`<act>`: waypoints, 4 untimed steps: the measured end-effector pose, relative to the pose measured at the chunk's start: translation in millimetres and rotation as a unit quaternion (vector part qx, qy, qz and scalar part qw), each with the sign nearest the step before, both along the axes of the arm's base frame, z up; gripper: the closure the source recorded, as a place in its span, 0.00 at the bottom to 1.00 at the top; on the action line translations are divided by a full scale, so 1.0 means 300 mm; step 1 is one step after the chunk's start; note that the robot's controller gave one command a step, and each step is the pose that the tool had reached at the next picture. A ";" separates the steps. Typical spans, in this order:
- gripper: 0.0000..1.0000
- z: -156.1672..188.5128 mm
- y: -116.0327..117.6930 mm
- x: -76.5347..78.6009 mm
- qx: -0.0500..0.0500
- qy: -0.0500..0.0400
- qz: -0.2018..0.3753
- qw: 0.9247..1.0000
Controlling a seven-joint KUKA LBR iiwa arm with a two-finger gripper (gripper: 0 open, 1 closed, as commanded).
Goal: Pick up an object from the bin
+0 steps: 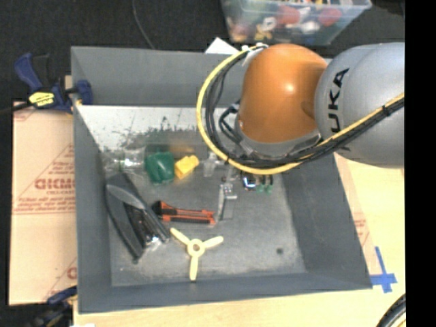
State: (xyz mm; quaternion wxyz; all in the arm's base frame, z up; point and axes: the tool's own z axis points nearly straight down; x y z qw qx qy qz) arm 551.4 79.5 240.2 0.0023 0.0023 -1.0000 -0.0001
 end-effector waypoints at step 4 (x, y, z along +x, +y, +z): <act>0.00 0.051 0.144 -0.151 0.000 0.000 -0.101 0.995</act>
Offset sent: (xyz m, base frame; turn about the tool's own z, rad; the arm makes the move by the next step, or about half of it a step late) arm -0.0368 0.0364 -0.0712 0.1072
